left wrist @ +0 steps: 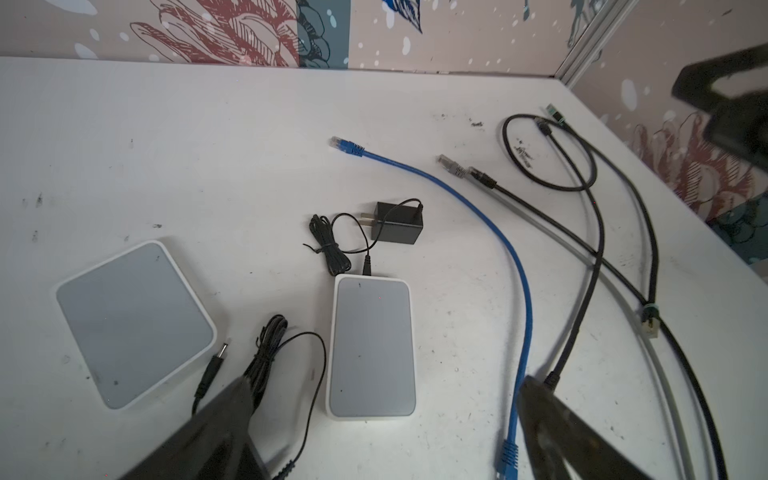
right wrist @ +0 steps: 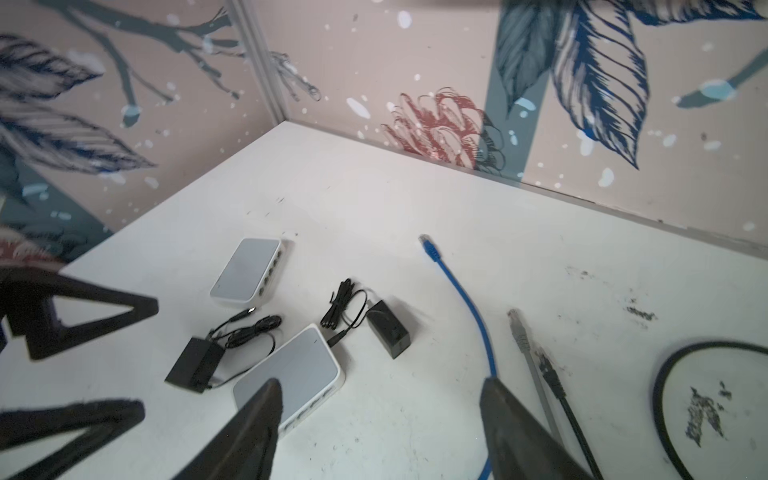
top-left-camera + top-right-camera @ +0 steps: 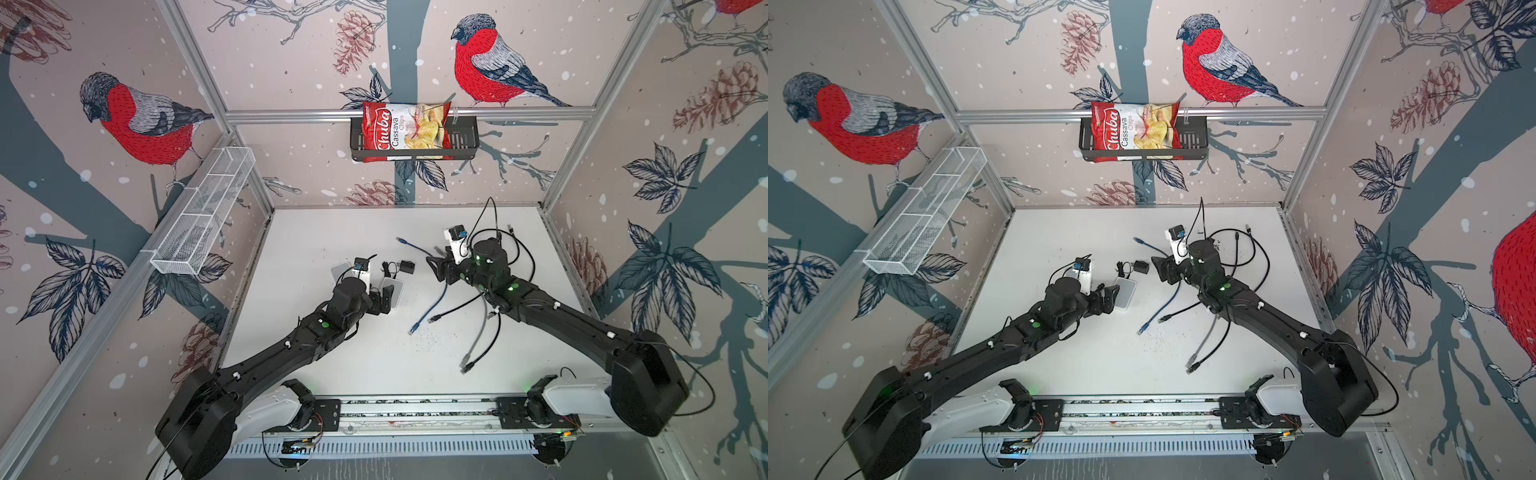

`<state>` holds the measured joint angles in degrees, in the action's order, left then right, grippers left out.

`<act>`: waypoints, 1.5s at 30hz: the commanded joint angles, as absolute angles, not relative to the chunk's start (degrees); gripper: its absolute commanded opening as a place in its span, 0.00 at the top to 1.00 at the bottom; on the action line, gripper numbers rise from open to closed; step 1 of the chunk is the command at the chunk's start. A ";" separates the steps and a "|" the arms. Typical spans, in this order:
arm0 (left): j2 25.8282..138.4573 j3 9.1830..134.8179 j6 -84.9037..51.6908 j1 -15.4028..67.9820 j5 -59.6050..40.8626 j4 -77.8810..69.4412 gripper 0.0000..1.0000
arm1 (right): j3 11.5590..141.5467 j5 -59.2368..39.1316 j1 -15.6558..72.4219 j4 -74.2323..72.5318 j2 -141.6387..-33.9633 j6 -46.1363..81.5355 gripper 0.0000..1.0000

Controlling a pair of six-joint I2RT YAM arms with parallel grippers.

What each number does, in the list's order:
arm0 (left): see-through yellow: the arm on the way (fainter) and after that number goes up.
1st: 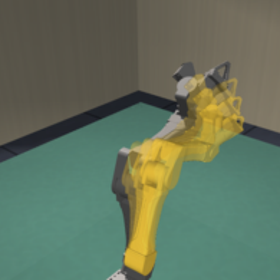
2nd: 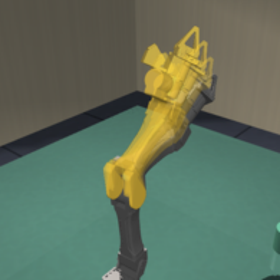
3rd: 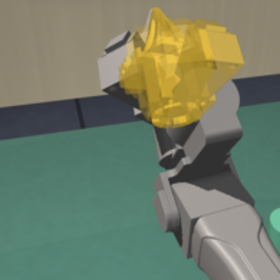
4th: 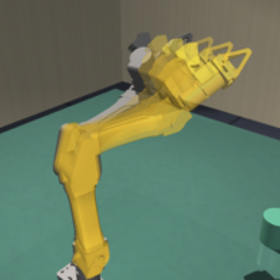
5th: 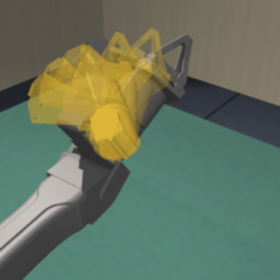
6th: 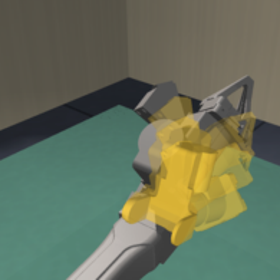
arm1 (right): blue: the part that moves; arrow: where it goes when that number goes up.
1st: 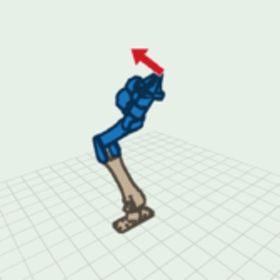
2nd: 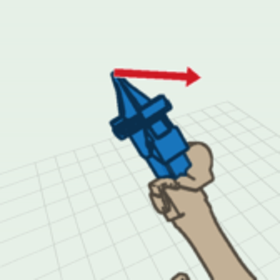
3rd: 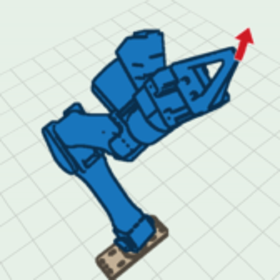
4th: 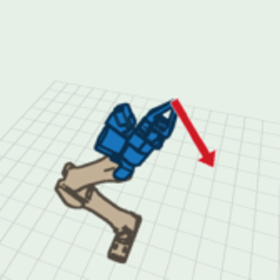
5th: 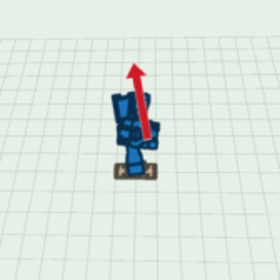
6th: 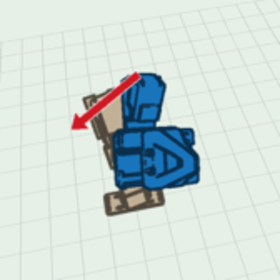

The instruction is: Insert the plug into the switch port

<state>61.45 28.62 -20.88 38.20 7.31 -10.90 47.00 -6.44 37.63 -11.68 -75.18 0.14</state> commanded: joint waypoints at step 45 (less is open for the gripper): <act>83.24 27.51 -14.24 56.43 -2.75 -14.04 0.41 | 41.13 -9.20 33.00 -16.42 -71.34 -16.63 0.37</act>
